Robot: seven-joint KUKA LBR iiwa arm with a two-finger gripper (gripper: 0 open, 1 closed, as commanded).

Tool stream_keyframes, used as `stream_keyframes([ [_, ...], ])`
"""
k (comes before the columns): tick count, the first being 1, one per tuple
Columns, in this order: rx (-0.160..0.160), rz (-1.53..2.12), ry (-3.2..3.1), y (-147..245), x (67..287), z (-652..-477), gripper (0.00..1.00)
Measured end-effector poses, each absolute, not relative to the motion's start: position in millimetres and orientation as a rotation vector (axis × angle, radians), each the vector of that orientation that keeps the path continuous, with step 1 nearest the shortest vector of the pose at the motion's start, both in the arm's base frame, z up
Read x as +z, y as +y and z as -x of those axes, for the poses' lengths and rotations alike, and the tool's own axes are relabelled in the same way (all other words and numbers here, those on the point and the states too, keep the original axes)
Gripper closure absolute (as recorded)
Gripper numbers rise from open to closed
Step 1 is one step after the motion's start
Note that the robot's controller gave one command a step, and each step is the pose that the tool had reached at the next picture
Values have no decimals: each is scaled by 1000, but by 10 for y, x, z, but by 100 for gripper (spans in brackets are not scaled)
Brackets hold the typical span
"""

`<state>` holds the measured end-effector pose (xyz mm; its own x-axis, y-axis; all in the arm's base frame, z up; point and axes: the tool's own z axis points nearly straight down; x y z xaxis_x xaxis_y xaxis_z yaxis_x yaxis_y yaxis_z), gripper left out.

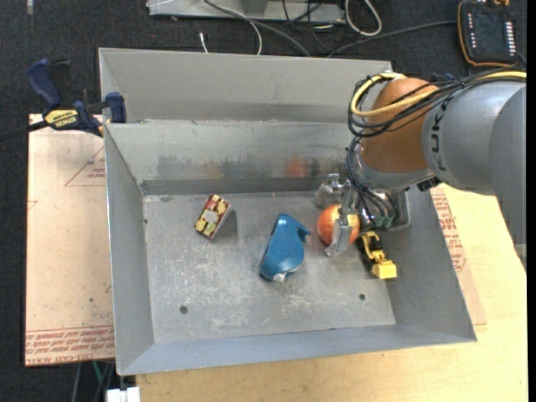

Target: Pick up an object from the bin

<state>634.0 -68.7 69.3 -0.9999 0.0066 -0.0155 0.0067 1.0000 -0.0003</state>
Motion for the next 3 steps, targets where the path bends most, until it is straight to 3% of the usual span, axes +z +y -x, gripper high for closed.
stream_keyframes([
  [1,6,-357,3121,-783,704,-6069,100],
  [3,6,-355,3122,-780,818,-6063,100],
])
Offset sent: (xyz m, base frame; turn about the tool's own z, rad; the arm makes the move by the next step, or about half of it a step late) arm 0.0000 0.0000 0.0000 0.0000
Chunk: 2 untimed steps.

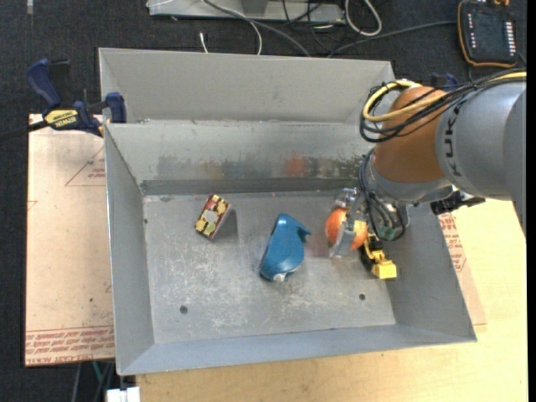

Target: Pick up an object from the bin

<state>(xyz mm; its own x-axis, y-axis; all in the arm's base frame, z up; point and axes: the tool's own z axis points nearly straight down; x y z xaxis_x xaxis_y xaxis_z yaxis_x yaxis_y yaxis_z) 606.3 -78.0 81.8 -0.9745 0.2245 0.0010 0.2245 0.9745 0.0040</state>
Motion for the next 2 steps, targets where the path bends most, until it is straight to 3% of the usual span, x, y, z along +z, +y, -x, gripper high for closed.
stream_keyframes([
  [1,-7,354,-3124,-780,948,-6070,100],
  [2,-8,352,-3121,-776,1302,-6061,100],
])
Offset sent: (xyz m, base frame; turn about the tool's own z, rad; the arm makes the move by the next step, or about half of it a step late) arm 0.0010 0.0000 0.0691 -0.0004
